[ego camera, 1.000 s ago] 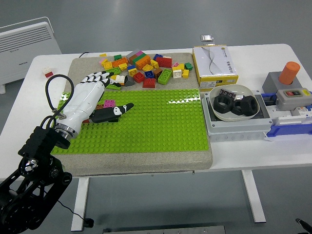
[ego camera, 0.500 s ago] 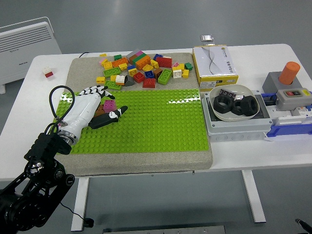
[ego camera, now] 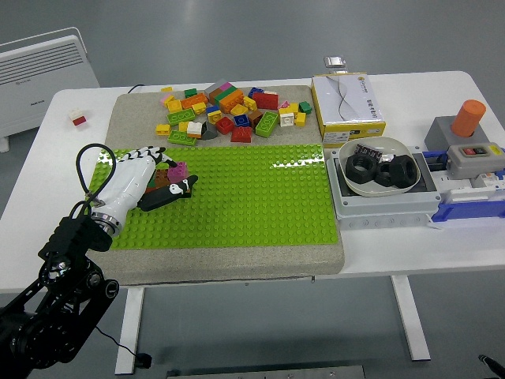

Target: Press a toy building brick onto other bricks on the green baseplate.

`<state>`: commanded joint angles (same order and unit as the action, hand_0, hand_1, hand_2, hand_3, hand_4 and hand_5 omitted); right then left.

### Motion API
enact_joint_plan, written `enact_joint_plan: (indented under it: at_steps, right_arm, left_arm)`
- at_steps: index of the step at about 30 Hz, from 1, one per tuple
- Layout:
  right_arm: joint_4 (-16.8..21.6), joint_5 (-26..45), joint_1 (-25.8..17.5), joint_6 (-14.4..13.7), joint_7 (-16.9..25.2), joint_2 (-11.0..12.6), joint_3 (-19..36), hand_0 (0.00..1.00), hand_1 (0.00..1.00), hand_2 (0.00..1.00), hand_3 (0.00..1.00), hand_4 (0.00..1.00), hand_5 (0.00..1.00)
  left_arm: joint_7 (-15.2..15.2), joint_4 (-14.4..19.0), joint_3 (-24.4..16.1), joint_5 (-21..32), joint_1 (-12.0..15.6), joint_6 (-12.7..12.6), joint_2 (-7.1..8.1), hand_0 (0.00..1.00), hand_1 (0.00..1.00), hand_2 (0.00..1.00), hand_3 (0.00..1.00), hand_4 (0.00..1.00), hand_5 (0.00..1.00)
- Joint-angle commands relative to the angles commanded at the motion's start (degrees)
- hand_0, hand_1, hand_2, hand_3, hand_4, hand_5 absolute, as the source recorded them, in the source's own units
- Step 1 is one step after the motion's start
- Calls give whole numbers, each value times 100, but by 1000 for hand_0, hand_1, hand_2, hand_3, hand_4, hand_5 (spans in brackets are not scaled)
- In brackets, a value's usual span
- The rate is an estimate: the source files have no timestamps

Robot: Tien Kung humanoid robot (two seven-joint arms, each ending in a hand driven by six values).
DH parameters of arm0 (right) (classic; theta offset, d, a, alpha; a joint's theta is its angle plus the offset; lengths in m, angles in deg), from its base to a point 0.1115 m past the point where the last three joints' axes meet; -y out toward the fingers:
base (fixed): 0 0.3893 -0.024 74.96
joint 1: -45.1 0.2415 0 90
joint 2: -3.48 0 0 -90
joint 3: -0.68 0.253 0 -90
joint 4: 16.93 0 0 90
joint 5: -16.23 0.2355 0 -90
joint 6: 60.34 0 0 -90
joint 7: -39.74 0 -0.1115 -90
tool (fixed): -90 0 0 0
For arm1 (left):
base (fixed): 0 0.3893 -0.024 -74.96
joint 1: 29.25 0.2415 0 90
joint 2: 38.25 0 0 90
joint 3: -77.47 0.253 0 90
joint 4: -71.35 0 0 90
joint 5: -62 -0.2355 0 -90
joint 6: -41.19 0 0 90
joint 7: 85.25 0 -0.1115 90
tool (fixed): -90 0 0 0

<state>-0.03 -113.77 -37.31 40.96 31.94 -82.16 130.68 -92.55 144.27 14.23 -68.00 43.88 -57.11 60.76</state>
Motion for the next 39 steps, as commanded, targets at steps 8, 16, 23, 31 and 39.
enact_joint_plan:
  at_steps: [8, 16, 23, 31, 39]
  right_arm:
    - [4, 0, 19, 1, -1, 0, 0, 678, 620, 662, 681, 719, 898]
    - [9, 0, 25, 0, -6, 5, 0, 678, 621, 662, 681, 717, 901]
    - [14, 0, 26, 1, -13, 10, 0, 679, 621, 662, 679, 716, 902]
    - [17, 0, 24, 2, -15, 11, 0, 679, 621, 662, 679, 715, 903]
    - [24, 0, 21, 5, -18, 16, 0, 679, 621, 662, 679, 715, 904]
  left_arm:
    - [-15, -56, 13, 0, -35, 28, -23, 966, 946, 905, 675, 895, 978]
    - [-41, -133, 18, 0, -66, 75, -51, 958, 944, 904, 669, 895, 973]
    - [-60, -197, 12, 0, -73, 109, -66, 955, 944, 904, 669, 890, 959]
    - [-84, -252, 27, 0, -82, 140, -67, 952, 944, 904, 669, 885, 951]
    - [-129, -288, 171, 0, -131, 147, 1, 949, 944, 904, 669, 886, 945]
